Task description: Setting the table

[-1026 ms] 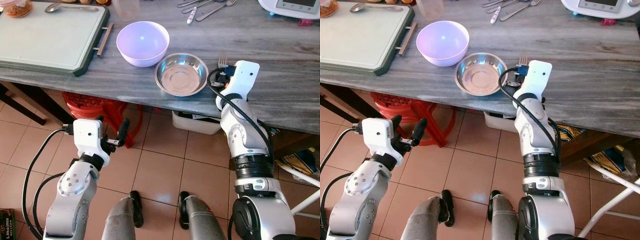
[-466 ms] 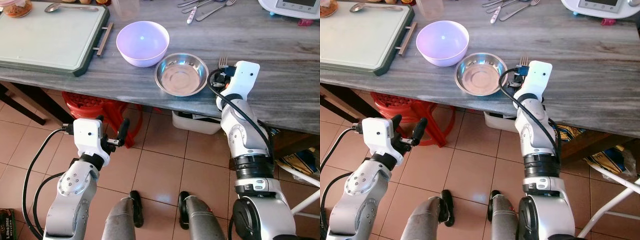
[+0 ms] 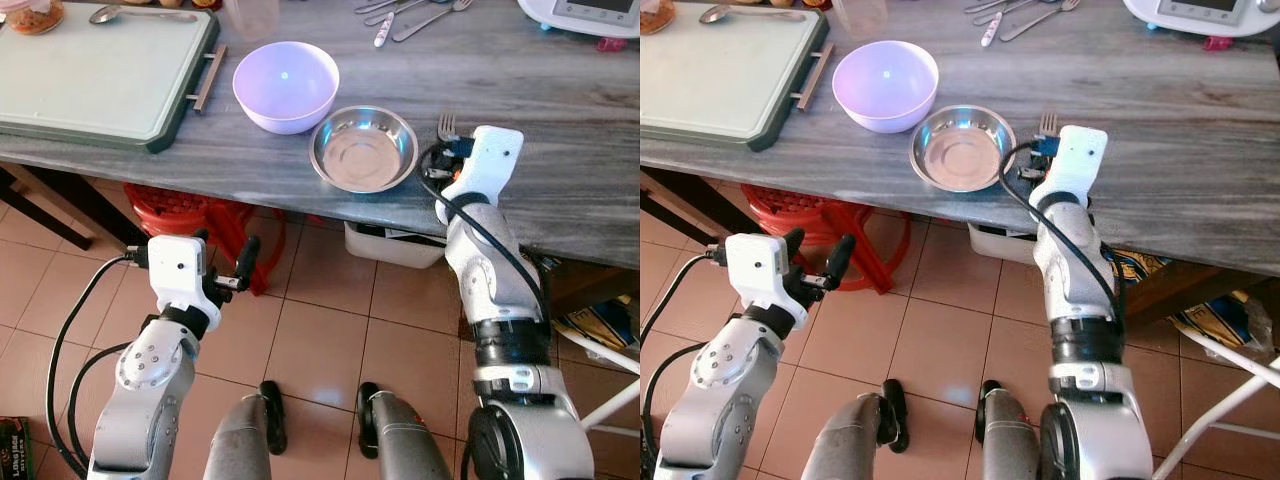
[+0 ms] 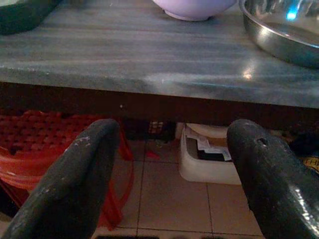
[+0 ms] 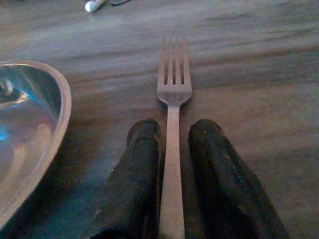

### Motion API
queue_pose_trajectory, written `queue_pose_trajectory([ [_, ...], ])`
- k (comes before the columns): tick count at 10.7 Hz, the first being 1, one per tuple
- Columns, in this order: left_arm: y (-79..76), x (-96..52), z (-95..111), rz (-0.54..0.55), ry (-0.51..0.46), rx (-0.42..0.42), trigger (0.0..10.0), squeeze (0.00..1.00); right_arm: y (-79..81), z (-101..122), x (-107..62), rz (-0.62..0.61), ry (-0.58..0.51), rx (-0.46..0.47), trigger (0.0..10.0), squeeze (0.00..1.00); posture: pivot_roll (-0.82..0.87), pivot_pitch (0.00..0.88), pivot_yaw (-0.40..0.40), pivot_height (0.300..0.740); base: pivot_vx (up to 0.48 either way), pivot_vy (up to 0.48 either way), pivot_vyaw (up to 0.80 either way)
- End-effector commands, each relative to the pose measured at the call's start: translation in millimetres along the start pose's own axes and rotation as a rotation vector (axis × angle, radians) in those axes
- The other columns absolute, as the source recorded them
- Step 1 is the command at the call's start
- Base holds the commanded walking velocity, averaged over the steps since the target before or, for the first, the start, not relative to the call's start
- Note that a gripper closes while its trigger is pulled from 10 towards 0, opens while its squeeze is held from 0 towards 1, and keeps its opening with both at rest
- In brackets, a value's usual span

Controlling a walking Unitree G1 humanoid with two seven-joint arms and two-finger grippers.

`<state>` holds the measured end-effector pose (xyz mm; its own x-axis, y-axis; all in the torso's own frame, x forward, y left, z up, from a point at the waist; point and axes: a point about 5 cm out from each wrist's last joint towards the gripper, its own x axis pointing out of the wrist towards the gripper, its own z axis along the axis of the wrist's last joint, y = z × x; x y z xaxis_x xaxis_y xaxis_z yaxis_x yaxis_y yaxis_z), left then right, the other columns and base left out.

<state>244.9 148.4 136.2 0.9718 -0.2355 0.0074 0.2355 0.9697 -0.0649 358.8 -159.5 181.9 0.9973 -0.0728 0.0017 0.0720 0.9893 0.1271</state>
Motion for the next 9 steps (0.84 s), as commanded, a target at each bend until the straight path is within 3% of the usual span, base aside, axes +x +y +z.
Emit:
queue_pose_trajectory([
  [1,0.0,-2.4,-6,0.001,0.028,0.0,10.0,0.0,-4.5,-10,-3.3,-0.006,0.037,-0.008,10.0,1.0,0.01,0.298,0.049,0.74,0.0,0.0,0.0],
  [2,-0.2,-2.3,-6,0.001,0.028,0.0,10.0,0.0,-6.6,-9,-4.1,-0.007,0.028,-0.013,10.0,1.0,0.01,0.298,0.05,0.74,0.0,0.0,0.0],
  [3,-0.8,-2.4,-6,-0.004,0.023,-0.008,10.0,0.0,-6.8,-9,-4.6,-0.005,0.012,-0.002,10.0,0.93,0.01,0.298,0.05,0.74,0.0,0.0,0.0],
  [4,-0.8,-2.7,-7,-0.003,0.026,-0.009,10.0,0.0,-6.6,-6,-5.3,0.009,-0.02,-0.003,10.0,0.0,0.01,0.299,0.051,0.74,0.0,0.0,0.0],
  [9,-1.4,-2.9,-6,0.001,0.02,-0.007,10.0,0.0,-4.8,9,-8.8,0.045,-0.137,0.008,10.0,0.0,0.01,0.297,0.047,0.74,0.0,0.0,0.0],
])
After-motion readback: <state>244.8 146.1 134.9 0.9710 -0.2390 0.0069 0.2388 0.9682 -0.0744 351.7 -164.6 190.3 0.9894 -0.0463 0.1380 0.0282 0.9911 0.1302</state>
